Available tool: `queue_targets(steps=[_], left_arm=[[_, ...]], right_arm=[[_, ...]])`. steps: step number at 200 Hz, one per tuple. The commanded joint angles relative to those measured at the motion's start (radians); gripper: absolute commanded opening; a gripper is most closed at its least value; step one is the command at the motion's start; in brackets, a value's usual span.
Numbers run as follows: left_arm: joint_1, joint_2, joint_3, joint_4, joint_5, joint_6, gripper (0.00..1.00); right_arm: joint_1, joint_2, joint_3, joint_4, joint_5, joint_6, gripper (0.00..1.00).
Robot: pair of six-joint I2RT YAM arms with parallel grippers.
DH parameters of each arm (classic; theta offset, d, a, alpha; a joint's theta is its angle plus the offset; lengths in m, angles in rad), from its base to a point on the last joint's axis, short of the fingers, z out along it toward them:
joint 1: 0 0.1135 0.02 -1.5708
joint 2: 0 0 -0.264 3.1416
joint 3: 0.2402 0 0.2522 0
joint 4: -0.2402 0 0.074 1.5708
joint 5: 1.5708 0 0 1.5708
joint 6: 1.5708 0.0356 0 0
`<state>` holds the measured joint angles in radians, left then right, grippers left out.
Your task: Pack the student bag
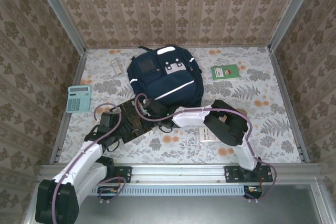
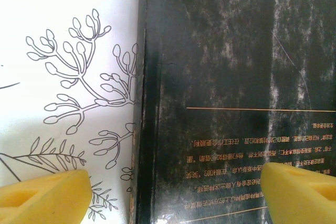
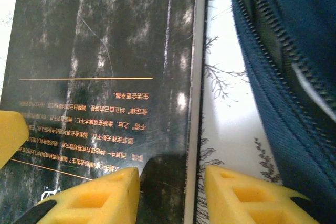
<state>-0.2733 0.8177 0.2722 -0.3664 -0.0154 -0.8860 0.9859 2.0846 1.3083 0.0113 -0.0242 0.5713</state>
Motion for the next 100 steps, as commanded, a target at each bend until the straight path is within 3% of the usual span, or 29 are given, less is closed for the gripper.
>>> queue_targets(steps=[1,100], left_arm=[[-0.008,0.056,-0.039,0.182,0.15,0.009,0.87],[-0.057,0.211,-0.046,0.543,0.397,-0.022,0.84]], right_arm=[[-0.003,0.027,0.021,-0.003,-0.049,-0.002,0.39],[0.0,0.038,0.016,0.036,-0.137,0.036,0.38]])
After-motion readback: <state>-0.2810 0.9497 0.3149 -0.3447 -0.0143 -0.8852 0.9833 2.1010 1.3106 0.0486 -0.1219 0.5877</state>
